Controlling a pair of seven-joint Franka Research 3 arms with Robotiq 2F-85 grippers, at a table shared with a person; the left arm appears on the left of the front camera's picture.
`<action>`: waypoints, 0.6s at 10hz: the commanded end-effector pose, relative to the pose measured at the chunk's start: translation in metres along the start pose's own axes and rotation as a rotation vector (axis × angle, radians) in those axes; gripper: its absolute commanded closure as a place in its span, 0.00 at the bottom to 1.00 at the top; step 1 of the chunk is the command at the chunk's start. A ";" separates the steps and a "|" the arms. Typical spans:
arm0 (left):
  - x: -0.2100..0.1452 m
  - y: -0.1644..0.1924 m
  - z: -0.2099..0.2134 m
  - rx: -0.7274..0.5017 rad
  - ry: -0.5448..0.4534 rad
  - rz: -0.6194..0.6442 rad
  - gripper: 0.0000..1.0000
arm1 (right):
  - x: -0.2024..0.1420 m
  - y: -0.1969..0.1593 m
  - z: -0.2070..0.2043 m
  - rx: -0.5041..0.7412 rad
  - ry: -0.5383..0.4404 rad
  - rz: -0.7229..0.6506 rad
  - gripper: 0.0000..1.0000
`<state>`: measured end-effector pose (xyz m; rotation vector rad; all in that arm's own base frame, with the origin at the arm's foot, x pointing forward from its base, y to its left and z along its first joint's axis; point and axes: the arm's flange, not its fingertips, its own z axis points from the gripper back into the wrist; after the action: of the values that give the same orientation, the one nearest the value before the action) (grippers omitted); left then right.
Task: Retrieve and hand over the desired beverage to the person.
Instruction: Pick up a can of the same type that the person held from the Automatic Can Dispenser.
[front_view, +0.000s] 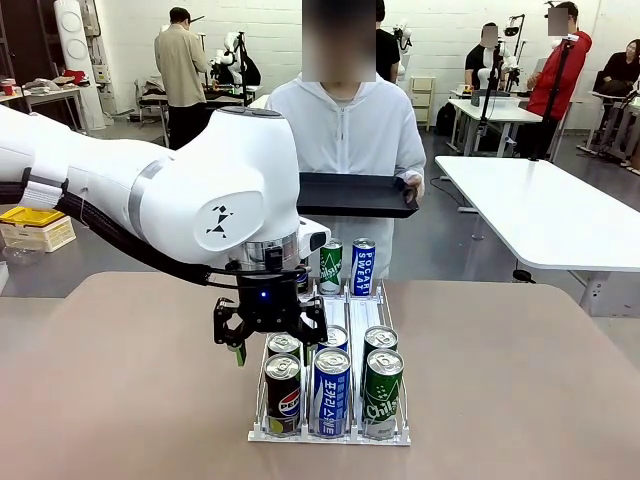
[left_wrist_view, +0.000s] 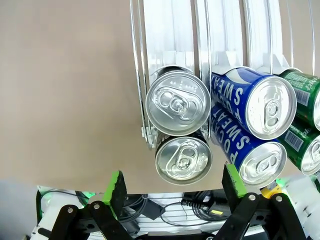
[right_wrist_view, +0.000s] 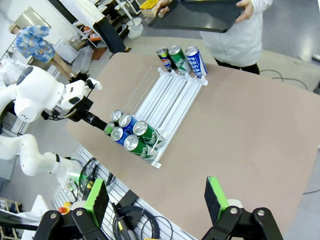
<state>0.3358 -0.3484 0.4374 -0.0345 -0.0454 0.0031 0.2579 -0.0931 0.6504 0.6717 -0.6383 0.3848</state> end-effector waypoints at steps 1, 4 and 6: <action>0.003 0.003 -0.007 0.006 -0.020 -0.041 0.00 | 0.002 -0.001 -0.001 0.022 -0.007 0.010 0.00; 0.010 0.005 -0.013 -0.022 -0.009 -0.080 0.00 | 0.002 -0.001 -0.001 0.022 -0.007 0.010 0.00; 0.013 0.004 -0.018 -0.019 -0.004 -0.089 0.00 | 0.002 -0.001 -0.001 0.022 -0.007 0.010 0.00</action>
<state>0.3496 -0.3442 0.4243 -0.0465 -0.0387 -0.0708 0.2579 -0.0931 0.6504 0.6717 -0.6383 0.3848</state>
